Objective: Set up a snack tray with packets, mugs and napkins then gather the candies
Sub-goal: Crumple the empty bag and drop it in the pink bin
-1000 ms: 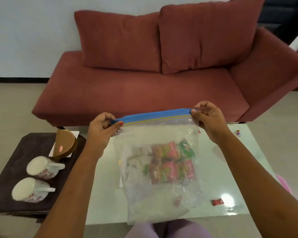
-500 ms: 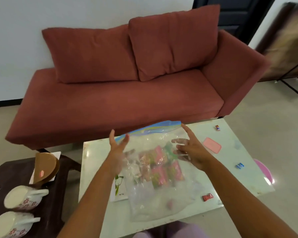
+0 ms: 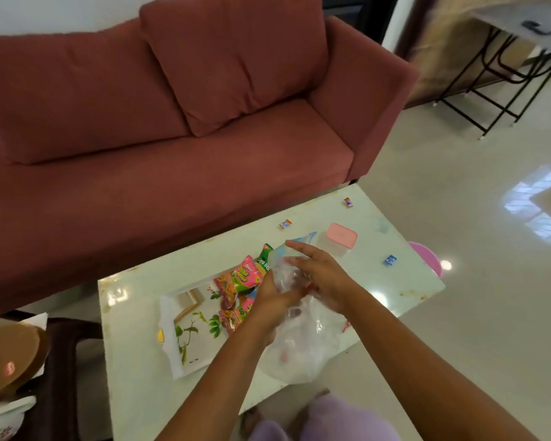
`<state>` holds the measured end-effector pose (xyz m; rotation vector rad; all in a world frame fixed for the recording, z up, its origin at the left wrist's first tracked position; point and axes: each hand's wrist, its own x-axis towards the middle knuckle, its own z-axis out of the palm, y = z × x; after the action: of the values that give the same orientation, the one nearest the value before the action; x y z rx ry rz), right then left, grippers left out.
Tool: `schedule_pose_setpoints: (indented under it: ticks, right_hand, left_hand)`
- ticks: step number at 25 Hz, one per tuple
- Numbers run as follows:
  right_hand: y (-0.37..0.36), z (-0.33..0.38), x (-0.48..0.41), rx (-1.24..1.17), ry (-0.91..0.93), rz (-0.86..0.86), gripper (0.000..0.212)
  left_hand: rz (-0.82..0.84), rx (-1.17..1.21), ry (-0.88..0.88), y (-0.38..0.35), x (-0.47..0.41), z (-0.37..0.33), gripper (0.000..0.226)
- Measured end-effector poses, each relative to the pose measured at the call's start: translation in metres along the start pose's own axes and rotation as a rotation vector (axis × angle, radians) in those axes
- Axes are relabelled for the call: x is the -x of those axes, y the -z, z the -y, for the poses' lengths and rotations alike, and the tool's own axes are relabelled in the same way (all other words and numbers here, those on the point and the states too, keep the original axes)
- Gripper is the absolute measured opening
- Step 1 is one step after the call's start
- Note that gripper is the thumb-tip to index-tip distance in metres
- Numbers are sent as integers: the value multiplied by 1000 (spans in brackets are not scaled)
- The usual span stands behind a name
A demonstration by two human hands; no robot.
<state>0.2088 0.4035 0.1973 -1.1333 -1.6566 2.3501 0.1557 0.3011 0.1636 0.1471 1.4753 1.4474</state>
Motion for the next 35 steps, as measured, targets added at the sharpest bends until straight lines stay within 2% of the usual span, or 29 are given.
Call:
schedule_pose_setpoints:
  ticks: [2,3,5,7,8,10,11,12,14,16,19,21,22,24,25,27,29,31,34,35]
  right_hand:
    - [20,3,9,169,7,26,41]
    - [33,4,15,383,76,-14,48]
    - [56,1,28,781,202,7,80]
    - [73,-5,42,892,198,179,110]
    - [82,-8,48,902,209,221,119]
    - [106,-8,53,915,279,142,127]
    - [124,-5,55,911,317,99,127]
    - [142,-1,57,901,340,89,124]
    - [176,5,61,853,357,113,113]
    - [206,4,67,836,320,103,96]
    - [247,-5,74,912,237,18,69]
    - [275,-14,74,919,216,-63,52]
    - [287,-17,71,921,210,-118,44]
    - [313,-20,61,897,189,-301,30]
    - [326,-20,56,841,176,-410,25]
    - [347,-14,46,721,162,-573,21]
    - [353,-6,33,685,182,-566,25]
    - [347,-3,26,590,191,-479,31]
    - [357,10,11,214,63,-319,11]
    - [367,17,6,152,39,-260,14]
  left_hand:
    - [-115,-63,13,-9,-4,1,35]
    - [-225,-26,48,-16,-6,0,32]
    - [-414,81,87,-34,-14,-5,31]
    - [-522,119,91,-59,-20,-11,30]
    - [-496,165,97,-75,-23,-12,33]
    - [-292,262,204,-107,-27,-10,42]
    - [-187,264,271,-127,-21,-10,34]
    - [-76,241,318,-146,-19,-9,27]
    - [82,173,352,-176,-24,-3,28]
    - [164,143,342,-204,-27,-2,29]
    - [104,-68,304,-249,-23,4,36]
    - [53,-92,264,-282,-20,15,40]
    - [-15,-65,221,-295,-22,21,38]
    - [-258,-117,87,-307,-36,31,30]
    - [-299,-183,84,-310,-41,33,33]
    - [-207,-185,244,-314,-52,36,48]
    - [-34,76,428,-330,-70,39,64]
    - [4,358,423,-348,-97,35,75]
    - [-48,449,400,-380,-140,24,48]
    - [-110,461,380,-390,-151,22,41]
